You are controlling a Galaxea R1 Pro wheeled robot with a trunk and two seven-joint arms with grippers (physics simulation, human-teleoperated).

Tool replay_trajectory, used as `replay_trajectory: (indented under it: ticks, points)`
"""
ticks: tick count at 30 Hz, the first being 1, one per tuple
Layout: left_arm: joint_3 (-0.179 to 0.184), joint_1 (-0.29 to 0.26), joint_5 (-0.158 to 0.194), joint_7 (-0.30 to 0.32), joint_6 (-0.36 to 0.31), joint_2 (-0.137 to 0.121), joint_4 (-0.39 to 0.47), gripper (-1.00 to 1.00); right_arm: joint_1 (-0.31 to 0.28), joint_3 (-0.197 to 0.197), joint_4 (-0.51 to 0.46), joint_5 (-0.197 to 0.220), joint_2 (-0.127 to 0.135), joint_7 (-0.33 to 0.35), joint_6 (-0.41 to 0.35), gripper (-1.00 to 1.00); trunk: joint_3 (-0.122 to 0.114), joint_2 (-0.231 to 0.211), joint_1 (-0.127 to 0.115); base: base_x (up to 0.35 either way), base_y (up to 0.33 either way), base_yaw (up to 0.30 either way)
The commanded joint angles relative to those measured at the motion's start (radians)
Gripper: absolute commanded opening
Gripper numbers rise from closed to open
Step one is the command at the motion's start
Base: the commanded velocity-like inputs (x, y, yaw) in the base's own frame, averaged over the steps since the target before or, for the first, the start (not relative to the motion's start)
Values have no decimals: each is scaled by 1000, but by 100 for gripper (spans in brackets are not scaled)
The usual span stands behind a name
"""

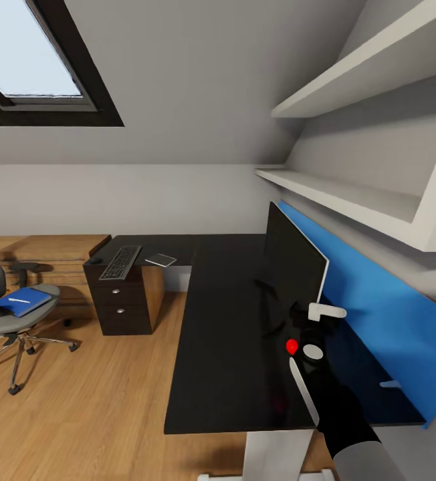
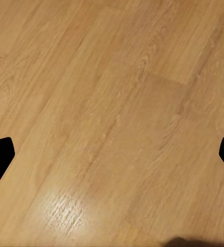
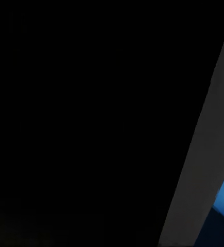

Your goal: In the bedroom, organize the workspace by keeping the computer under the desk, ensuring the monitor is on the desk, placing the keyboard on the desk next to the monitor, placing the mouse on the desk next to the keyboard, moving the folder from the swivel chair onto the desk next to the mouse, stacking the notebook on top of the folder with the pen on top of the notebook, and positioning the swivel chair next to the desk.

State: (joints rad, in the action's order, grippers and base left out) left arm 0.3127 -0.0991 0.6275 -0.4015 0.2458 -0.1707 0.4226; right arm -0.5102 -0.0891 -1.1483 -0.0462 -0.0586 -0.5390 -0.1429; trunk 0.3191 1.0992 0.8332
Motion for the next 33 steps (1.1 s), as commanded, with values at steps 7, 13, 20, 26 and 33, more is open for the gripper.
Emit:
replay_trajectory:
  ticks: [7,13,20,26,33]
  points:
    - [8,-1,9,-7,5,-1,1,100,-1,-1,-1,-4,0,-6,-8,100,1,1,0,0,-12,0]
    - [8,-1,9,-7,5,-1,1,100,-1,-1,-1,-4,0,-6,-7,100,1,1,0,-5,-5,0]
    - [8,-1,9,-7,4,-1,1,100,-1,-1,-1,-4,0,-6,-7,100,1,1,0,-54,-51,0]
    - [7,-1,9,-7,4,-1,1,100,-1,-1,-1,-4,0,-6,-7,100,1,1,0,-9,-8,0]
    - [7,-1,9,-7,5,-1,1,100,-1,-1,-1,-4,0,-6,-7,100,1,1,0,-1,-1,0]
